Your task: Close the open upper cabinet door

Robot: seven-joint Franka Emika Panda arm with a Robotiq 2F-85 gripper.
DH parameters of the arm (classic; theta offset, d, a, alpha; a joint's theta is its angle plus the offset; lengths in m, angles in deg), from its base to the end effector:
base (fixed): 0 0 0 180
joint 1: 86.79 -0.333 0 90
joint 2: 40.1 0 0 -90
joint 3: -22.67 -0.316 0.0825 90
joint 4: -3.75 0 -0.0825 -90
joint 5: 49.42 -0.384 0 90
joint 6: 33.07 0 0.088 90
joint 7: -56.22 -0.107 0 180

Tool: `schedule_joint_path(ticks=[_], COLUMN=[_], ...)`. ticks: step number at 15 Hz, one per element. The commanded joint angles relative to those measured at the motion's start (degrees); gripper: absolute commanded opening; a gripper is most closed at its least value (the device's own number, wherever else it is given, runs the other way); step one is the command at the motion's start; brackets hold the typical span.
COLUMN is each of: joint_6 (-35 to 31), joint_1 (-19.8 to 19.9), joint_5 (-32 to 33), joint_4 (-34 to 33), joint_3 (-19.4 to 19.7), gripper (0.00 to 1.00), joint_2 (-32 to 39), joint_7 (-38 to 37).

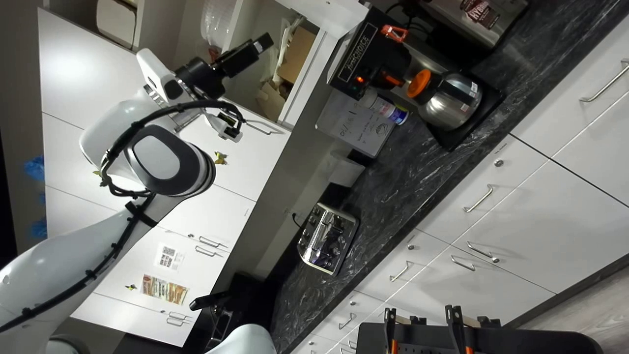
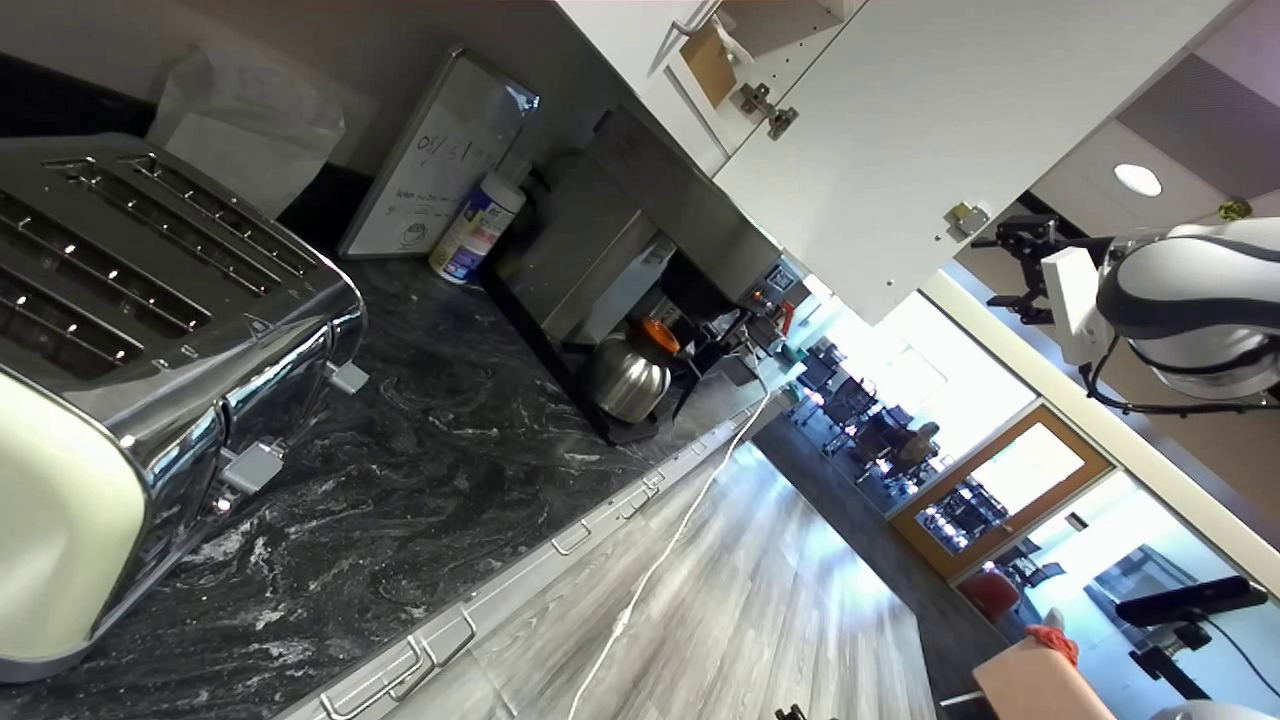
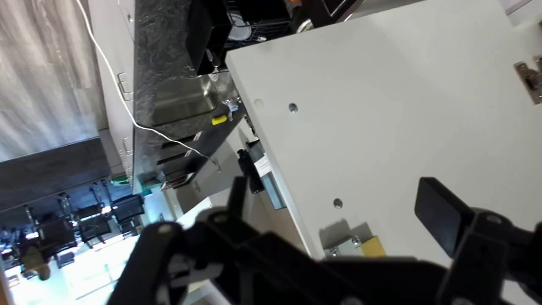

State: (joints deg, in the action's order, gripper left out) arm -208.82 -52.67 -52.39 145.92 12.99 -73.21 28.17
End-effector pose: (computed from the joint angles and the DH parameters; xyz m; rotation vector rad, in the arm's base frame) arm 0.3890 -0.1638 0.6301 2.3292 -1.1718 1.7059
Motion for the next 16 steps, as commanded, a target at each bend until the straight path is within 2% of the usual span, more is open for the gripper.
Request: schedule_joint_path(ticks=[1, 4, 5, 6, 12, 16], joint_6=[-0.13, -0.21, -0.74, 0.51, 5.44, 9.91], joint_1=[1.52, 2.18, 5.73, 7.08, 21.20, 25.94], joint_5=[-0.87, -0.91, -0.33, -0.89, -0.31, 2.44], joint_4=[-0.25, -0.47, -1.92, -3.21, -12.50, -18.10], joint_3=[-1.19, -1.83, -4.44, -5.27, -11.78, -13.30], gripper=[1.00, 1.00, 1.00, 1.00, 1.00, 1.00], joint_2=[0.35, 0.60, 1.12, 1.47, 3.78, 6.48], joint_7=[-0.20, -0.82, -5.18, -7.22, -21.58, -29.25])
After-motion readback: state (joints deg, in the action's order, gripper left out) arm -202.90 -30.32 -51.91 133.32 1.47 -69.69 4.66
